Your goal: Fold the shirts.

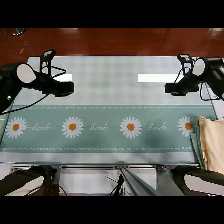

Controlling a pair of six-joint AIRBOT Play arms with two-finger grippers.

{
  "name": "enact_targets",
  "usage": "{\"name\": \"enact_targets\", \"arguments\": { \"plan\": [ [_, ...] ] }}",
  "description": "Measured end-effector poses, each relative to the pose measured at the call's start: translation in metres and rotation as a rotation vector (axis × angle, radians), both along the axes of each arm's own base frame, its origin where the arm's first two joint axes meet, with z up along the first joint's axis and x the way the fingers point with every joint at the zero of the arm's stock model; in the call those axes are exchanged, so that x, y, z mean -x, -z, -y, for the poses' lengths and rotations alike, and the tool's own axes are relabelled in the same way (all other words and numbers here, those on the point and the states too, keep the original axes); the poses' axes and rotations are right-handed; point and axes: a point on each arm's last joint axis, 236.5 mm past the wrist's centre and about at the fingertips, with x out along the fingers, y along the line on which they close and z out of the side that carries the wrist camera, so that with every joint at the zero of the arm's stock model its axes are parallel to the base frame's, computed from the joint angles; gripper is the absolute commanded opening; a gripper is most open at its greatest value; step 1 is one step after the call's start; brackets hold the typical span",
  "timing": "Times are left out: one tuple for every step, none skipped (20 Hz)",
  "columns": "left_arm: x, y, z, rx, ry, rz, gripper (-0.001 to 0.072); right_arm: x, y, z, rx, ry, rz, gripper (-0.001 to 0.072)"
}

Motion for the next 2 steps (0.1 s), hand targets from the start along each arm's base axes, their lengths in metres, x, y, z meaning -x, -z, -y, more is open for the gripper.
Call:
{"name": "enact_targets", "arguments": {
  "plan": [
    [0.0,0.0003,-0.0003,-0.001,-0.001,0.0,0.0024,-0.0002,-0.0002,0.0001,0.001,0.0,0.001,0.0024],
    [0.0001,0.0004,-0.0005,-0.001,-0.002,-0.001,0.0024,0.0,-0.0001,0.0004,0.002,0.0,0.001,0.0025]
  ]
}}
